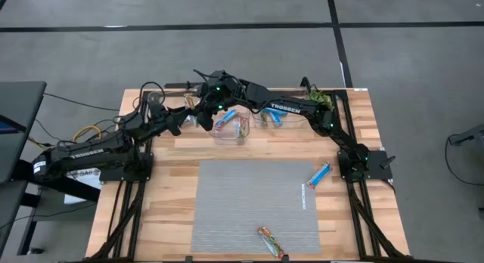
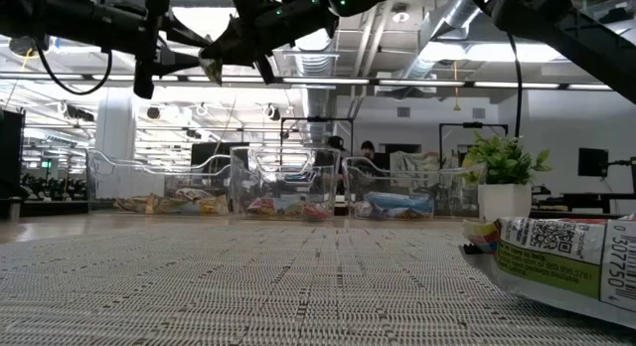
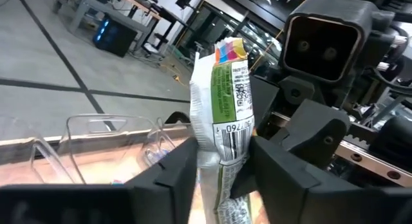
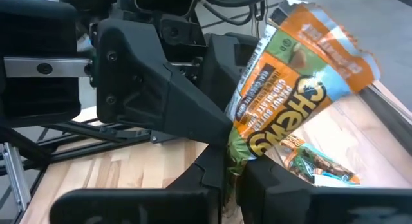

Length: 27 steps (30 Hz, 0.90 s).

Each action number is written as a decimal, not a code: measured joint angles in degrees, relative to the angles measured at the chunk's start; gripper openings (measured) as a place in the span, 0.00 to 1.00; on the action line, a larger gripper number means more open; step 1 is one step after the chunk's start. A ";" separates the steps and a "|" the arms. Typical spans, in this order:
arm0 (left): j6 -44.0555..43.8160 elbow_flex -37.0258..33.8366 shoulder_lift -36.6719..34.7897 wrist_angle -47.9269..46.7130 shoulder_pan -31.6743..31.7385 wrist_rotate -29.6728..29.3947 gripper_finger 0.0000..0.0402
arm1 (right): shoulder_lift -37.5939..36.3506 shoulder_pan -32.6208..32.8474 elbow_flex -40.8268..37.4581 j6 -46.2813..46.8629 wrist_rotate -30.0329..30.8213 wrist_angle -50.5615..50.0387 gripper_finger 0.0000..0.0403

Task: Pick and place Granola Bars by type
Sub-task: Put the yellow granola bar into the left transparent bin

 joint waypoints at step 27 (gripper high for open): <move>3.85 -0.04 0.04 -4.20 8.68 -15.40 0.02 | 0.15 -1.40 0.09 -3.60 9.60 -0.84 0.45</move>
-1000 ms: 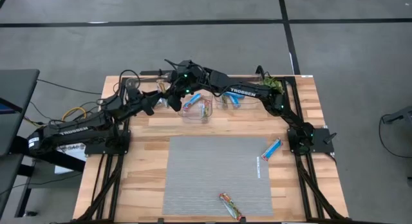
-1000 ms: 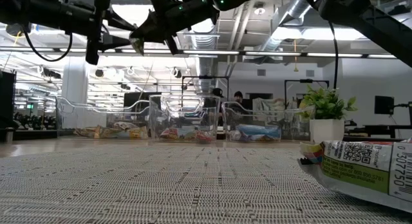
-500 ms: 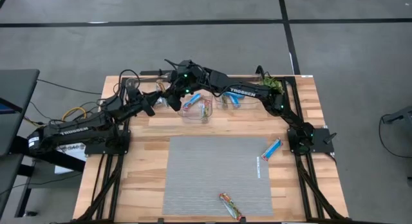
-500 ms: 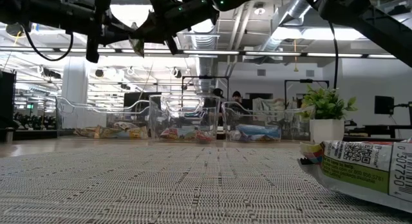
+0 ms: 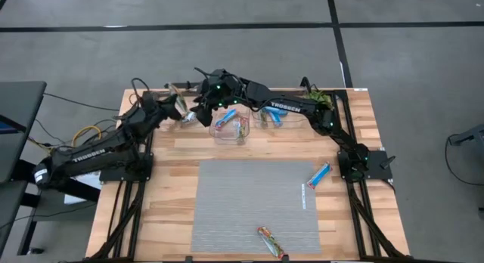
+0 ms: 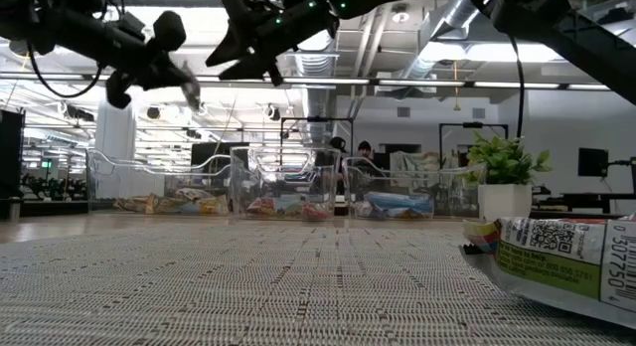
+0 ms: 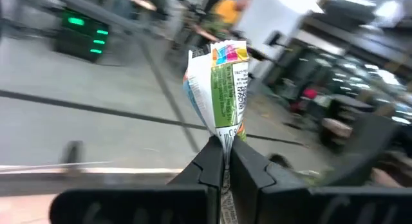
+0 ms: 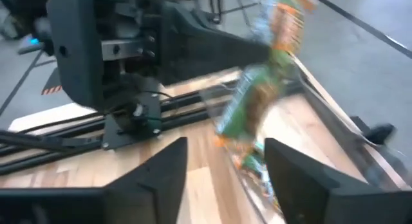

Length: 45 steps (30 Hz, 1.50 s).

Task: Pick and place Granola Bars by type
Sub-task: Put the yellow granola bar into the left transparent bin, then put the red granola bar into the middle transparent bin

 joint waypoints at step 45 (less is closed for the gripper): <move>2.67 -2.25 -8.19 -10.50 -1.70 35.03 0.53 | -10.48 0.19 -0.44 -5.78 -2.28 -35.84 0.65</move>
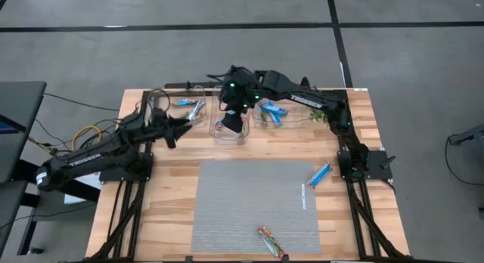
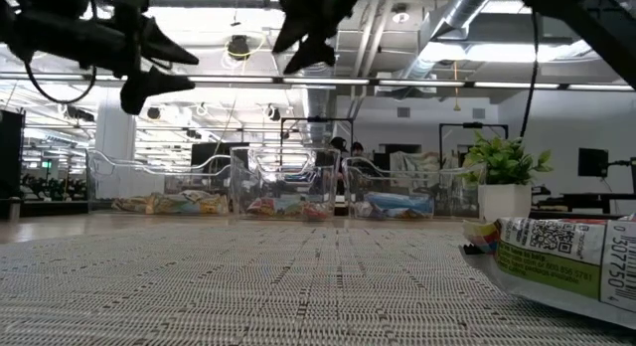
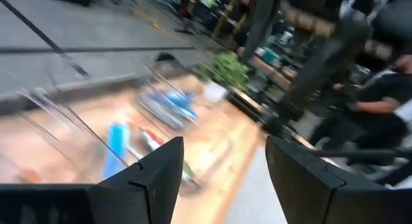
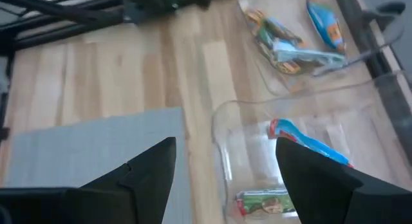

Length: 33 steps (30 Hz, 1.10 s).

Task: Pick and place Granola Bars by type
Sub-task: Put the red granola bar into the middle transparent bin

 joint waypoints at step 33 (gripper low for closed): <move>6.19 -15.40 -10.24 13.15 -29.45 -8.87 0.53 | -16.23 11.85 -10.31 25.44 20.14 -22.27 0.65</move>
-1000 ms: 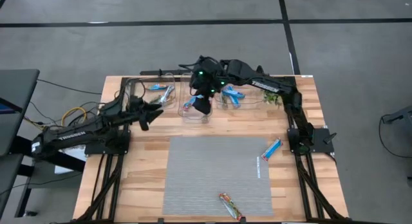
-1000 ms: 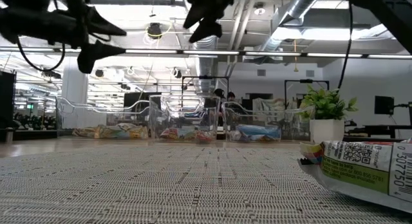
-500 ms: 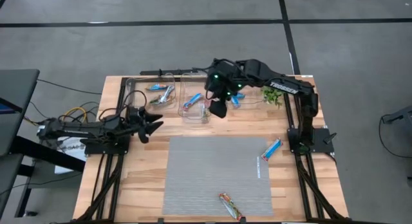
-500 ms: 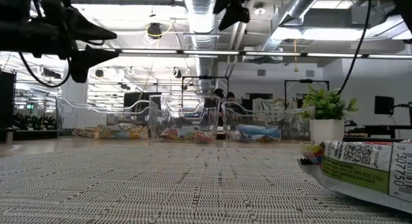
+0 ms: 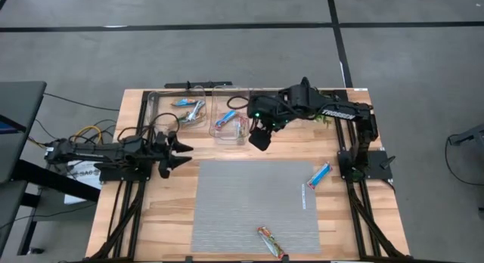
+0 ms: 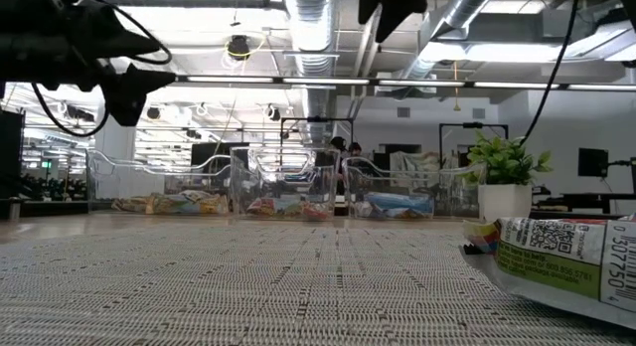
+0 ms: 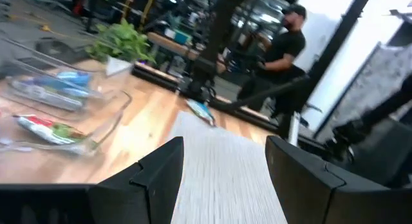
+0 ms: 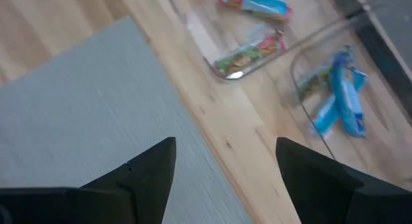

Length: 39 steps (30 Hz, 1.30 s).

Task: Pick and place Granola Bars by type
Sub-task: Put the red granola bar into the middle transparent bin

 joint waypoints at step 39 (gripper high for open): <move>3.92 0.55 -11.25 -14.31 -0.28 1.02 0.53 | 1.17 8.54 -17.29 10.94 -5.49 9.43 0.65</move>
